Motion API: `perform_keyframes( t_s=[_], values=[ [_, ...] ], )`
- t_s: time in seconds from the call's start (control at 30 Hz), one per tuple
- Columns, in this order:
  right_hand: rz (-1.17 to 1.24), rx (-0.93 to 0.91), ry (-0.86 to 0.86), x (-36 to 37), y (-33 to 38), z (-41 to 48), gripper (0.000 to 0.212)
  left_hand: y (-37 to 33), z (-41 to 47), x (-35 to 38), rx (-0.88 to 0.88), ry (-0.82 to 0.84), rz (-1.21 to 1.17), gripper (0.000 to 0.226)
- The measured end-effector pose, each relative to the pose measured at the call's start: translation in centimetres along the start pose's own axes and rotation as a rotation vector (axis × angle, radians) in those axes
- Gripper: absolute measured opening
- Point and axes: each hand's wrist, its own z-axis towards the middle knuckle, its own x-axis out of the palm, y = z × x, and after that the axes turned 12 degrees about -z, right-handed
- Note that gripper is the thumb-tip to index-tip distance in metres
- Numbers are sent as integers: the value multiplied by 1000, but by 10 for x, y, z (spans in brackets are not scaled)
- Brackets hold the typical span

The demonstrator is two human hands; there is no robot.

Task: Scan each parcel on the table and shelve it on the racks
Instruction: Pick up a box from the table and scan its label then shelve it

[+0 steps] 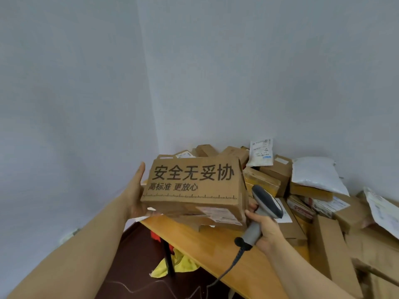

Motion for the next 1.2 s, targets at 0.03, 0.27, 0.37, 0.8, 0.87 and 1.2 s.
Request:
perform_keyframes(
  t_s=[0.03, 0.27, 0.37, 0.8, 0.87, 1.2],
  values=[
    [-17, 6, 0, -3, 0, -1, 28, 0, 0, 1, -46, 30, 46, 97],
    [-108, 27, 108, -21, -1, -13, 25, 11, 3, -7, -248, 17, 189, 86],
    [-86, -10, 120, -25, 0, -15, 26, 21, -1, -12, -263, -2, 201, 67],
    [-69, 80, 119, -26, -12, -9, 14, 20, -12, 1, -115, 14, 291, 108],
    [-60, 134, 71, -35, -13, -9, 5, 14, -11, 17, -44, 98, 408, 112],
    [-9, 206, -83, -74, -26, -17, 28, 72, 10, 94, 385, 142, 1519, 138]
  ],
)
